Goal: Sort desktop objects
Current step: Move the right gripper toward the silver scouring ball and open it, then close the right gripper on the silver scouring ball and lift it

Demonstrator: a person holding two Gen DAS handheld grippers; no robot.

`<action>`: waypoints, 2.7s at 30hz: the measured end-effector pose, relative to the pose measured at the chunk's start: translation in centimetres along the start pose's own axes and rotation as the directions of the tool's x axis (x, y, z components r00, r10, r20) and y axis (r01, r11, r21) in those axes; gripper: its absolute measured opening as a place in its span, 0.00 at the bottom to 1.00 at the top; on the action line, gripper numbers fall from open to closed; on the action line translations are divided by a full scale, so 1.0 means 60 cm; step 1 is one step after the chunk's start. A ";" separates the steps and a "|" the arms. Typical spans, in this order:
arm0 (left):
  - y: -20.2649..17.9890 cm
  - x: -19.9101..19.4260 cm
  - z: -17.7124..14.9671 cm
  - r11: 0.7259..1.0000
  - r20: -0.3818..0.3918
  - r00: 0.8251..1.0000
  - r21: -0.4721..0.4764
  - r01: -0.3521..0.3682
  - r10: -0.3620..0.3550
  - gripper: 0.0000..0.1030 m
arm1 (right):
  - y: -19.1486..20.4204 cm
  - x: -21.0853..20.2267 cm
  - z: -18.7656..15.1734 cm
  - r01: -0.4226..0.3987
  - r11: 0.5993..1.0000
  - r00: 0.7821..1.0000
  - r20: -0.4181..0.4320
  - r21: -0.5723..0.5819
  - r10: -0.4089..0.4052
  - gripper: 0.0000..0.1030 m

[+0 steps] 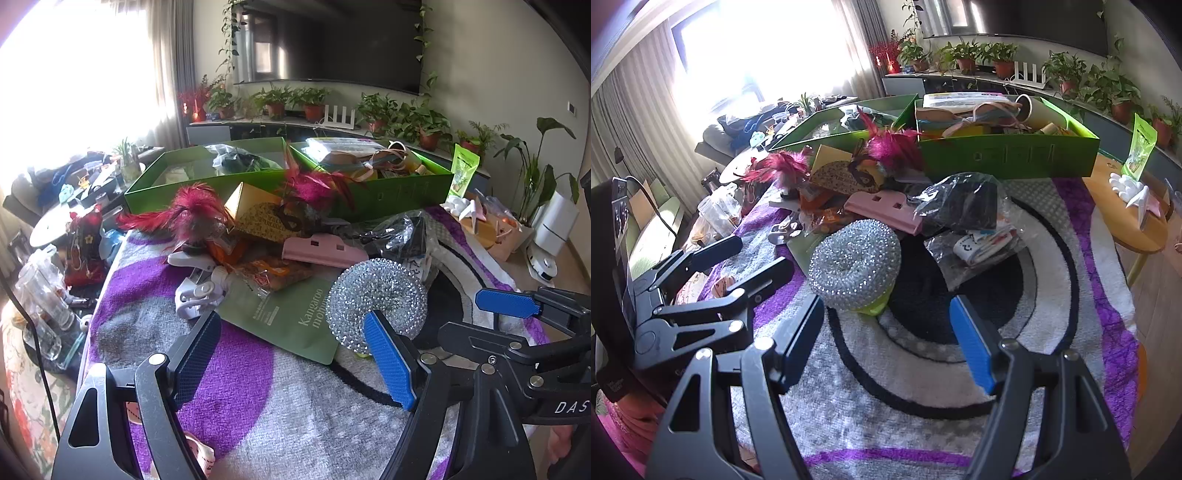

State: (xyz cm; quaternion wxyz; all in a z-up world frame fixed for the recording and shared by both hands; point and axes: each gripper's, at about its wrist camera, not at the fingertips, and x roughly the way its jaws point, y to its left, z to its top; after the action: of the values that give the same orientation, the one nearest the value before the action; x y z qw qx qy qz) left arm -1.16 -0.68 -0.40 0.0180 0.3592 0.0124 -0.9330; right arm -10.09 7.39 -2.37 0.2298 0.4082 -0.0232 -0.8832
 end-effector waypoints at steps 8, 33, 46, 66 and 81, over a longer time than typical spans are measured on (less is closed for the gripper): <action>-0.001 0.000 0.003 1.000 0.001 1.000 0.003 0.001 -0.001 0.78 | -0.005 0.002 0.004 0.006 1.000 1.000 0.001 0.011 -0.006 0.69; 0.013 0.049 0.029 0.998 -0.036 0.999 -0.051 0.028 -0.030 0.78 | -0.019 0.038 0.040 0.029 0.998 1.000 -0.002 0.052 -0.029 0.66; 0.005 0.074 0.020 0.986 -0.083 0.984 -0.069 0.154 -0.159 0.56 | -0.016 0.055 0.044 -0.029 0.999 0.999 -0.034 0.039 0.030 0.46; -0.018 0.075 0.015 0.965 -0.108 0.960 -0.057 0.255 -0.259 0.29 | -0.023 0.072 0.039 -0.118 0.991 0.990 -0.067 0.066 0.122 0.27; -0.028 0.069 0.011 0.971 -0.093 0.966 -0.016 0.240 -0.240 0.26 | -0.030 0.068 0.030 -0.120 0.990 0.989 -0.082 0.069 0.126 0.27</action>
State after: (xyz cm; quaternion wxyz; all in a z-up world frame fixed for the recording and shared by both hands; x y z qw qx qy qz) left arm -4.74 0.88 -2.69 -0.0948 0.3985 0.0589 -0.9103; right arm -14.39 6.99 -4.51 0.2715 0.4508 -0.0666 -0.8477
